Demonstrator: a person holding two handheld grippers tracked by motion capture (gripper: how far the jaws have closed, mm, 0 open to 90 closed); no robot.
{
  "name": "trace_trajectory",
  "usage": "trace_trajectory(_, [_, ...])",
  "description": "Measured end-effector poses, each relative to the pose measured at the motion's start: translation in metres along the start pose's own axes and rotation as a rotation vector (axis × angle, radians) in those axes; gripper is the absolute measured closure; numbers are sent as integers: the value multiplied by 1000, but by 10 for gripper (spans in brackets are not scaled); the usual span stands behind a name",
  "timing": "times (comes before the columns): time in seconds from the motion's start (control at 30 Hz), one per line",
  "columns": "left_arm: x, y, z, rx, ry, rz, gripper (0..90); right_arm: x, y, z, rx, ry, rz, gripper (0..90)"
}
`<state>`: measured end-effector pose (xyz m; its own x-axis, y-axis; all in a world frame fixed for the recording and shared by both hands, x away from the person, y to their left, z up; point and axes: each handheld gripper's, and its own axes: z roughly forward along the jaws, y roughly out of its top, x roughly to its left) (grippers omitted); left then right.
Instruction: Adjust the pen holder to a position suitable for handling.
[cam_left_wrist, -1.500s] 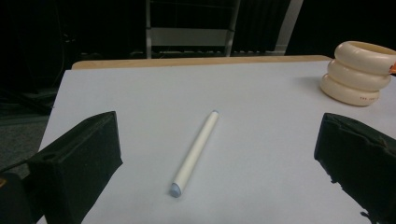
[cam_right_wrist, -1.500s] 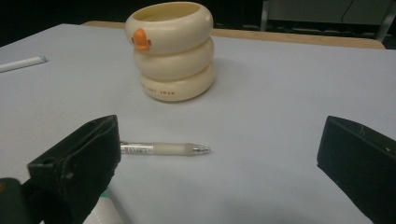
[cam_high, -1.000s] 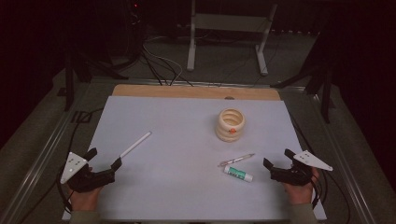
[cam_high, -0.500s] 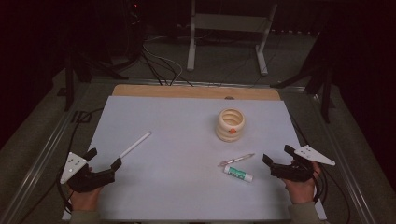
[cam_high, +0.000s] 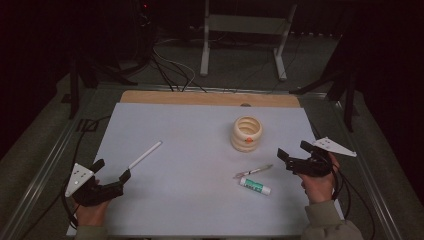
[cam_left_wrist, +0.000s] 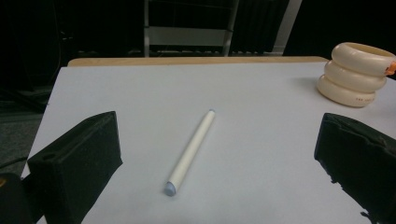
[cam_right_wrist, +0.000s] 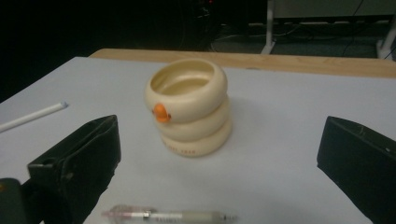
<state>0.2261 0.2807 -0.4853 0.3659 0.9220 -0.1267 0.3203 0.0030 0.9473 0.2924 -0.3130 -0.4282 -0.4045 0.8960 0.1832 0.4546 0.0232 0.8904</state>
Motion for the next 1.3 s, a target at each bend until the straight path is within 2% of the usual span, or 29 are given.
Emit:
trace_trajectory(0.3, [0,-1,0,4,-2,2,10,9,23,18,10,-9,-13,0])
trace_trajectory(0.53, [0,-2,1,6,-4,-4,10,8,33,38,37,-23,-1,0])
trace_trajectory(0.6, [0,-2,1,7,-4,-4,10,8,33,38,37,-23,-1,0])
trace_trajectory(0.63, [0,-2,1,8,-4,-3,10,8,35,41,42,-25,0,0])
trace_trajectory(0.67, [0,-2,1,6,-2,-3,10,8,39,52,60,-28,6,0])
trace_trajectory(1.03, [2,-3,0,7,-2,-2,10,13,59,83,93,-50,-2,0])
trace_trajectory(1.3, [2,-3,-1,7,-1,-4,10,10,61,110,148,-71,19,0])
